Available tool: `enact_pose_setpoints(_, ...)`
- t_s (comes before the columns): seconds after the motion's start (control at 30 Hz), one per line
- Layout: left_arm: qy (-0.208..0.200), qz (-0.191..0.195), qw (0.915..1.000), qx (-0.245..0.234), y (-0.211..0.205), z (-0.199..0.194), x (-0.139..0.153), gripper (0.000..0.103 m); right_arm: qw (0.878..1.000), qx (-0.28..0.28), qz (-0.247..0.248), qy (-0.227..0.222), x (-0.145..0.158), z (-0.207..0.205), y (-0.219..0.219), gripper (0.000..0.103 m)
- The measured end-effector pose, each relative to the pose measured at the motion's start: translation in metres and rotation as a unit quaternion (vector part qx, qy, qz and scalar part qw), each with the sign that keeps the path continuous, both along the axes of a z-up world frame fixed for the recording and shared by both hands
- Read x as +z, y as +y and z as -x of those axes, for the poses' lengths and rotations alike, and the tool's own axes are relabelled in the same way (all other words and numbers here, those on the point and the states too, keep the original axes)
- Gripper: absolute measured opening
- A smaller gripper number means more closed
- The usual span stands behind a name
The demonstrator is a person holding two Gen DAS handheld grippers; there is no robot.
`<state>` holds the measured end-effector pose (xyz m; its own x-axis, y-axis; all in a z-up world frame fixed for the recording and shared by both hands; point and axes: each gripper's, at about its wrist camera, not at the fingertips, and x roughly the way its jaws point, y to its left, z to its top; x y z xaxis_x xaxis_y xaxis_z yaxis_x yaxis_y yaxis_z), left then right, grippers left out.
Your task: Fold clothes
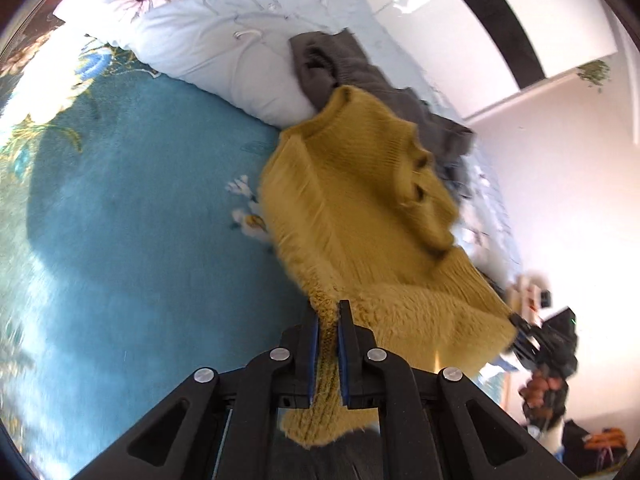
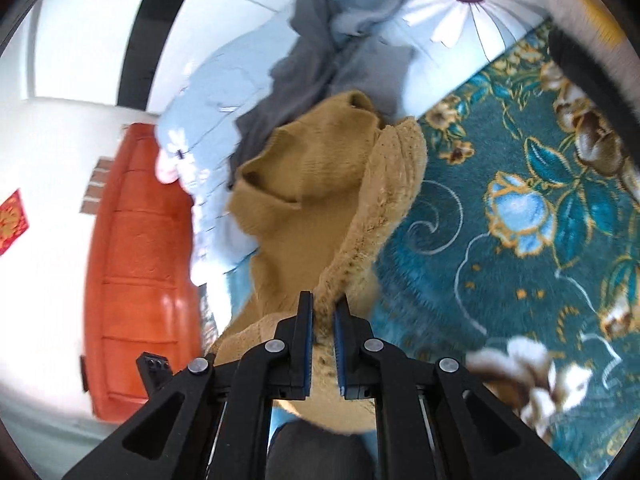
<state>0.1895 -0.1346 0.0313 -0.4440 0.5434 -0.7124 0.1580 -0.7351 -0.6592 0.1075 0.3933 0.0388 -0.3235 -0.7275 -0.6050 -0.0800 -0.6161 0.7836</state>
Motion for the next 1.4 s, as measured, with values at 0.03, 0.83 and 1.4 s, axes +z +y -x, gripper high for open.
enact_pose_setpoints(0.03, 0.004, -0.017, 0.9998, -0.006, -0.003, -0.013, 0.009, 0.008, 1.0, 0.005, 0.005, 0.001, 0.007, -0.005, 0.003, 0.009)
enact_pose_setpoints(0.83, -0.071, 0.109, 0.9914, 0.007, -0.014, 0.015, -0.049, 0.014, 0.983, 0.054, -0.176, -0.022, -0.047, 0.0, -0.011, 0.011)
enact_pose_setpoints(1.4, -0.011, 0.161, 0.9866, -0.023, 0.048, 0.248, -0.096, 0.049, 0.98, 0.007, -0.196, 0.026, -0.088, 0.157, -0.053, 0.037)
